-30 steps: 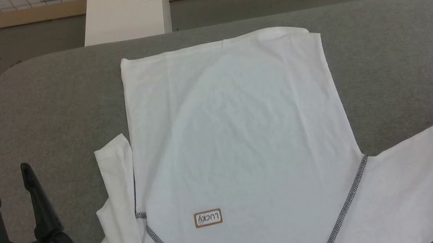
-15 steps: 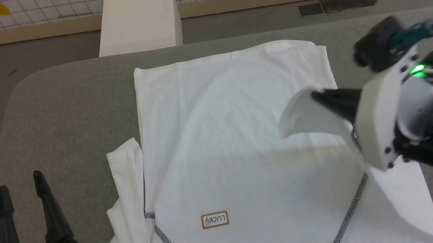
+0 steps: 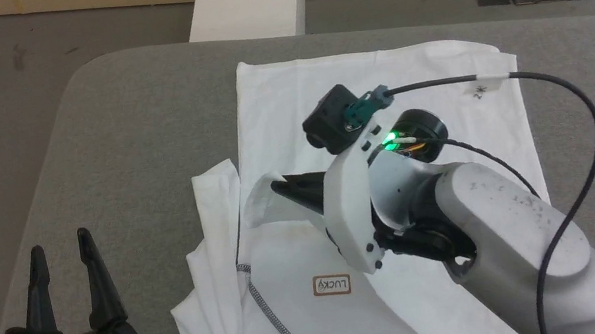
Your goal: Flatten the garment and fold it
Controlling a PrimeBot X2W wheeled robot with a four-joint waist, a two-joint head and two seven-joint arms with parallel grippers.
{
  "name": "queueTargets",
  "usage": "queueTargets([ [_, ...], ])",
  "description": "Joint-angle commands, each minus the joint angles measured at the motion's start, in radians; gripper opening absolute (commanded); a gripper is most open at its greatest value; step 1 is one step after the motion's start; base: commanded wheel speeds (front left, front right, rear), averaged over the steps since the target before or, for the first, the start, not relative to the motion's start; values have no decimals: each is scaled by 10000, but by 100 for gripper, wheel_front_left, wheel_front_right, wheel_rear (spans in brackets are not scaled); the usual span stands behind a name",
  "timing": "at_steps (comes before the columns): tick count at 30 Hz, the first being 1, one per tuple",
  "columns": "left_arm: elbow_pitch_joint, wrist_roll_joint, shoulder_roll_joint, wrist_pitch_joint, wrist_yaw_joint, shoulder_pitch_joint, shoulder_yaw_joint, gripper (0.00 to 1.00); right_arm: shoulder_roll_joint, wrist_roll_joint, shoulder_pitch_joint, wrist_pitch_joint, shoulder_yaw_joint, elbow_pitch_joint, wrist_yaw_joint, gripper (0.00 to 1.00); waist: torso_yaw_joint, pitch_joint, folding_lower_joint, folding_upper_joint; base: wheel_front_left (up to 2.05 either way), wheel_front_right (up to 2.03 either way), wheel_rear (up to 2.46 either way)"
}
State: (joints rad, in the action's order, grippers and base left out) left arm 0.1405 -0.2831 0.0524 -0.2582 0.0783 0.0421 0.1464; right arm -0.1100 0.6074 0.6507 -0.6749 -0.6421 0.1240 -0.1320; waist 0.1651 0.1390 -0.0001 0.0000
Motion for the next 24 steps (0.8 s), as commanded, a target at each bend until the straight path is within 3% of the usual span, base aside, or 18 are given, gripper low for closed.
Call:
queueTargets([
  [1,-38,-52,-22,-36,4,-143,-55,100,45,9,174,187,-137,329,13,0,436,293,1,0,0,0,0],
  [7,-65,-148,-22,-36,-97,-68,-142,100,146,42,151,590,-926,1726,13,0,619,442,1,0,0,0,0],
  [8,-57,-159,-22,-36,-115,-58,-153,100,154,92,98,635,-1042,1914,13,14,615,465,1,0,0,0,0],
  [9,-52,-174,-22,-36,-135,-52,-159,100,167,183,56,695,-1119,2062,13,100,592,481,1,0,0,0,0],
  [14,-87,-163,-22,-36,-167,-138,-131,100,274,742,198,1450,-470,2201,13,100,354,488,1,0,0,0,0],
  [24,-368,-73,70,-36,5,-169,-38,100,-573,478,28,3100,3146,1278,13,100,-291,192,1,0,0,0,0],
])
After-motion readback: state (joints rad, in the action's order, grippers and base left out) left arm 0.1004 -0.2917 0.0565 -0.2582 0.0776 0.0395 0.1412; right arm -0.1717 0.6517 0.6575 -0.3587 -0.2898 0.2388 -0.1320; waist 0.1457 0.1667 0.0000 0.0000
